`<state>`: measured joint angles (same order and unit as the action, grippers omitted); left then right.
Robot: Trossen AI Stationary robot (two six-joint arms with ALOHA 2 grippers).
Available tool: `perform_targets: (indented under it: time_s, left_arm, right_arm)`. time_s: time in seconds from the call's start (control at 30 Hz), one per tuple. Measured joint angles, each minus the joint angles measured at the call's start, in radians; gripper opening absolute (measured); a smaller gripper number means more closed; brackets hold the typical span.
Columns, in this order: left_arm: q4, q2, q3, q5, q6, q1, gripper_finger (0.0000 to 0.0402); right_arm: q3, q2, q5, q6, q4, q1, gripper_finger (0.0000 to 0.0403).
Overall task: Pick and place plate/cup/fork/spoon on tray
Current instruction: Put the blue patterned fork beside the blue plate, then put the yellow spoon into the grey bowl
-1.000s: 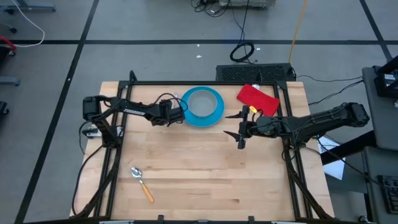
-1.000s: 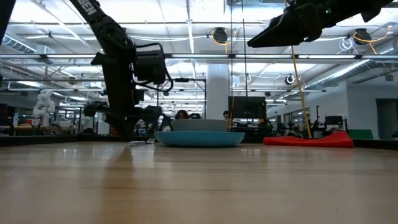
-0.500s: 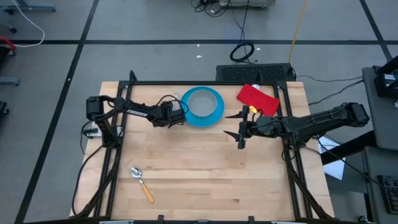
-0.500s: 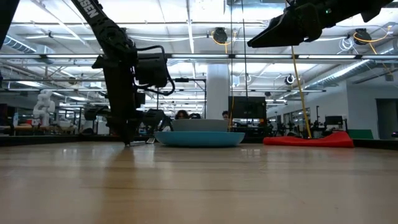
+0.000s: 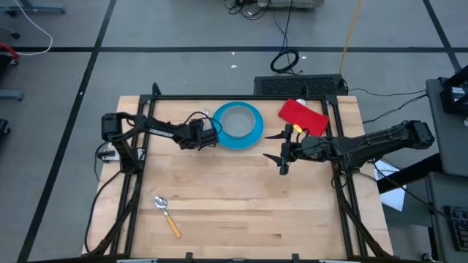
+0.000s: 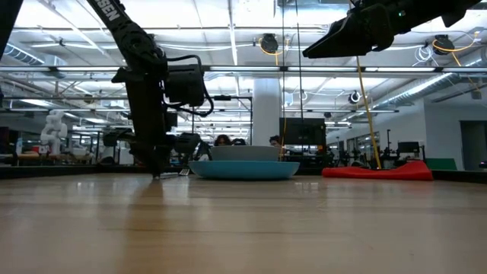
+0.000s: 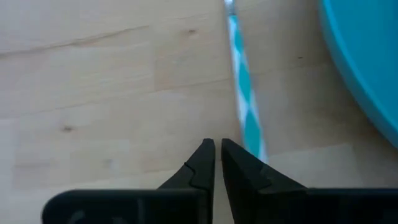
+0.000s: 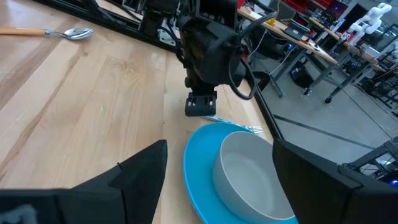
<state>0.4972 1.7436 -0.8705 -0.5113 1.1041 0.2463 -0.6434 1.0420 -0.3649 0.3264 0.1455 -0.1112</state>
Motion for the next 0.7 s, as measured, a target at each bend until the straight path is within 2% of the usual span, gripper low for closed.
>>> perform_targets:
  time_s: [0.17, 0.3, 0.5, 0.7]
  left_arm:
    - [0.077, -0.069, 0.001, 0.002, 0.004, -0.015, 0.0035]
    - [0.160, -0.151, 0.000, -0.001, 0.039, -0.067, 0.0035]
    - [0.255, -0.272, 0.000, -0.027, 0.121, -0.218, 0.0035]
    - [0.309, -0.322, -0.001, -0.024, 0.254, -0.395, 0.0035]
  right_arm:
    - [0.000, 0.000, 0.000, 0.000, 0.000, 0.000, 0.0279]
    - [0.000, 0.000, 0.000, 0.002, 0.000, 0.000, 0.0279]
    - [0.000, 0.000, 0.000, 0.000, 0.000, 0.000, 0.0279]
    - [0.000, 0.000, 0.000, -0.018, 0.007, 0.000, 0.0279]
